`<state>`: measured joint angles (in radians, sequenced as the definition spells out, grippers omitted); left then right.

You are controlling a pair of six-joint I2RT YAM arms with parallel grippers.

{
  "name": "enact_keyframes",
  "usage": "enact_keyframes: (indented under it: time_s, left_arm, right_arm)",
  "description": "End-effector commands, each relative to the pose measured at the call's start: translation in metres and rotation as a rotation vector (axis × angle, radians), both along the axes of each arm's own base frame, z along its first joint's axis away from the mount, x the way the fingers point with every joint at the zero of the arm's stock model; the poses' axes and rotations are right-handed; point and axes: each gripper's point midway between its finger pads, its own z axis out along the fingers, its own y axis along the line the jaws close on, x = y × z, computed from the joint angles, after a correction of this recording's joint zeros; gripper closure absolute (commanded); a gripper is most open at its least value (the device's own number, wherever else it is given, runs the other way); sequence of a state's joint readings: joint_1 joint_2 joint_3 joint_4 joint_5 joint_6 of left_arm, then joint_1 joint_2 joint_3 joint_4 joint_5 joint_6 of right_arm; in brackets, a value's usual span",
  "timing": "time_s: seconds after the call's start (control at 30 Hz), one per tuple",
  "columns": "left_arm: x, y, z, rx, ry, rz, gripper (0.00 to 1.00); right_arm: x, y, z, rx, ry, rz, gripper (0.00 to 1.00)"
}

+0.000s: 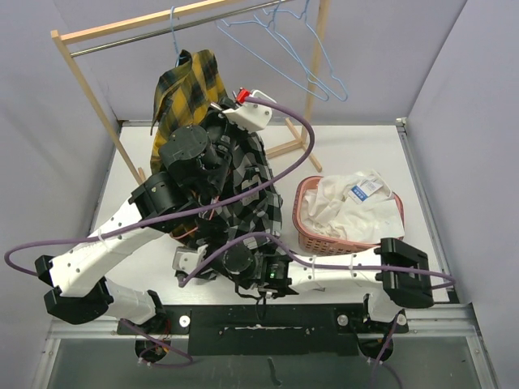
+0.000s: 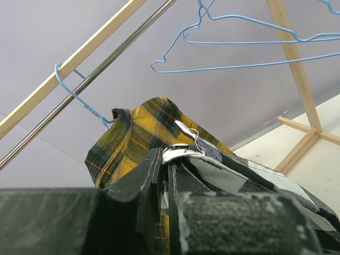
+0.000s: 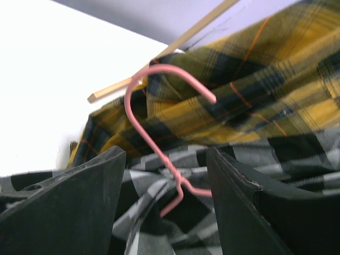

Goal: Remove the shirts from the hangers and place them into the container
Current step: Remove the shirt from the hanger.

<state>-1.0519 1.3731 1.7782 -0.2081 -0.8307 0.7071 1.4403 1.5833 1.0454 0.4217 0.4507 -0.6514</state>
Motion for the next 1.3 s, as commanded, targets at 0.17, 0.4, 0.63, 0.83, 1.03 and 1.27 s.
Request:
enact_keyframes:
  time_s: [0.17, 0.4, 0.63, 0.83, 1.03, 1.27]
  left_arm:
    - [-0.013, 0.021, 0.033, -0.134, -0.059, -0.021, 1.0]
    - [-0.014, 0.02, 0.033, -0.145, -0.056, -0.034, 1.0]
    - [-0.013, 0.019, 0.025, -0.136, -0.044, -0.034, 1.0]
    - [-0.011, 0.025, 0.014, -0.126, -0.04, -0.003, 1.0]
    - [-0.01, 0.039, 0.017, -0.151, -0.046, 0.023, 1.0]
    - [-0.001, 0.042, 0.015, -0.153, -0.041, 0.053, 1.0]
  right_arm:
    - [0.0, 0.044, 0.033, 0.131, -0.019, 0.074, 0.37]
    - [0.016, 0.048, 0.031, 0.159, 0.001, 0.055, 0.55]
    - [0.026, 0.024, 0.052, 0.219, -0.014, -0.003, 1.0]
    - [0.009, -0.028, 0.08, 0.28, 0.032, -0.028, 1.0]
    - [-0.013, -0.107, 0.108, 0.407, 0.127, -0.037, 1.0]
    - [-0.029, -0.187, 0.15, 0.549, 0.215, -0.012, 1.0]
